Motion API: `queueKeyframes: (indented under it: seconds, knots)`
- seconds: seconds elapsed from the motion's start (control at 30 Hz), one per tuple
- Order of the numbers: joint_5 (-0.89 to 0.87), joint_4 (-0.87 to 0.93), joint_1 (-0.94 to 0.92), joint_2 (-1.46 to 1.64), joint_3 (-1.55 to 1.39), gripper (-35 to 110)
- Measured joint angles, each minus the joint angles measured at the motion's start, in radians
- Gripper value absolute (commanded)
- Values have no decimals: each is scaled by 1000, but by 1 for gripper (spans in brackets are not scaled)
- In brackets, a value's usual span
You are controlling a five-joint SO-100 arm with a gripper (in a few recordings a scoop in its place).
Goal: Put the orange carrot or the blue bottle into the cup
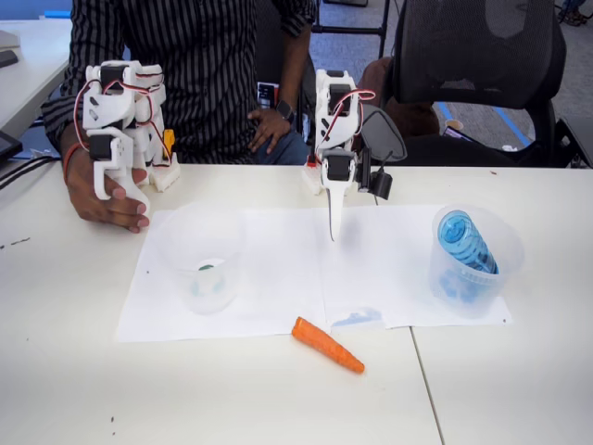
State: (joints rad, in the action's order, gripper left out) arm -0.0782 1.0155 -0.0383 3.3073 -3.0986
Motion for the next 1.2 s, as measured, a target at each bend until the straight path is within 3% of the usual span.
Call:
queueKeyframes:
  seconds: [0.8, 0.97, 1.2]
  knots:
    - [0, 3, -17, -18, 80, 13]
    - [0, 3, -14, -181, 221, 13]
    - [-60, 3, -9, -635, 572, 13]
